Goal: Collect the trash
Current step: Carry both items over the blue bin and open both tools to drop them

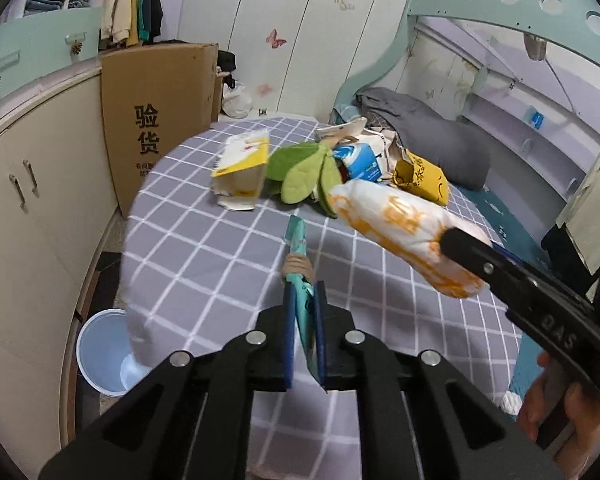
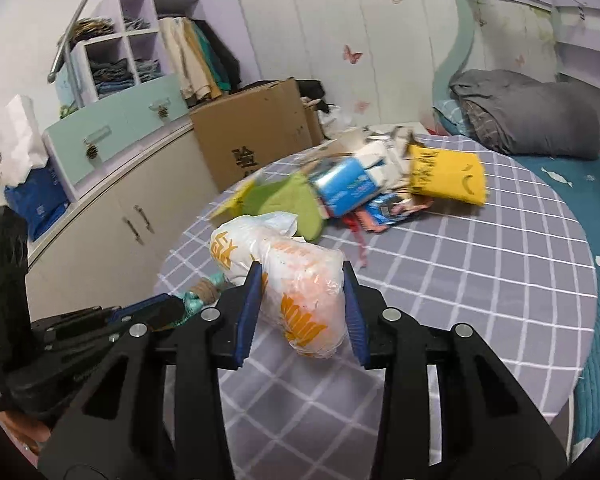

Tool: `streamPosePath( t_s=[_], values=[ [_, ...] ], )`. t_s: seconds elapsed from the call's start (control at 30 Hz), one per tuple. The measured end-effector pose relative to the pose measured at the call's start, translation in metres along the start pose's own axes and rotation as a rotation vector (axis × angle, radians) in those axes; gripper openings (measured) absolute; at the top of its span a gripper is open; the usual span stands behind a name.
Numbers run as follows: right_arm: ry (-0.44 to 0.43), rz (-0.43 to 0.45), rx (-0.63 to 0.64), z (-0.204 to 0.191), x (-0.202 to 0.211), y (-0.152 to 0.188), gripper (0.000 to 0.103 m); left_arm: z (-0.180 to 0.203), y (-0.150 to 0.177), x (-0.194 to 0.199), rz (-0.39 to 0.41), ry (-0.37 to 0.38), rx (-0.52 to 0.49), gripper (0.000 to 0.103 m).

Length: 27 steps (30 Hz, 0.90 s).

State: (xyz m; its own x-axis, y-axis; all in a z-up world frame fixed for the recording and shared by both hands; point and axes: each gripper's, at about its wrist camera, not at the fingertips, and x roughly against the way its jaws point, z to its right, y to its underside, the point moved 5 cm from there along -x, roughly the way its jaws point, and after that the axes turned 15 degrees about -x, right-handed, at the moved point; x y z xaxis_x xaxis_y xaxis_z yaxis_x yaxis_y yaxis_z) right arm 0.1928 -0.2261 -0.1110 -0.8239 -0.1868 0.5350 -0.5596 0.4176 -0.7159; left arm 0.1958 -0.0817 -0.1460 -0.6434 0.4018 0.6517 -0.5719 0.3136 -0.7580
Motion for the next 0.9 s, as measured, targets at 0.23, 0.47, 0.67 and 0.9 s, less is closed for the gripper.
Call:
streamPosePath(
  t_s=[0.23, 0.47, 0.67, 0.9],
  values=[
    [-0.016, -0.039, 0.026, -0.035, -0.019, 0.023, 0.038, -0.037, 0.019, 0.012, 0.033, -0.058, 0.073, 0.007],
    [-0.079, -0.073, 0.103, -0.091, -0.04, 0.044, 0.038, -0.088, 0.03, 0.043, 0.064, -0.23, 0.108, 0.007],
    [-0.172, -0.135, 0.199, -0.166, -0.077, 0.073, 0.038, -0.162, 0.067, 0.058, 0.008, -0.383, 0.197, 0.007],
    [-0.21, -0.249, 0.302, -0.238, -0.154, 0.131, 0.037, -0.256, 0.124, 0.039, -0.122, -0.5, 0.321, 0.007]
  ],
)
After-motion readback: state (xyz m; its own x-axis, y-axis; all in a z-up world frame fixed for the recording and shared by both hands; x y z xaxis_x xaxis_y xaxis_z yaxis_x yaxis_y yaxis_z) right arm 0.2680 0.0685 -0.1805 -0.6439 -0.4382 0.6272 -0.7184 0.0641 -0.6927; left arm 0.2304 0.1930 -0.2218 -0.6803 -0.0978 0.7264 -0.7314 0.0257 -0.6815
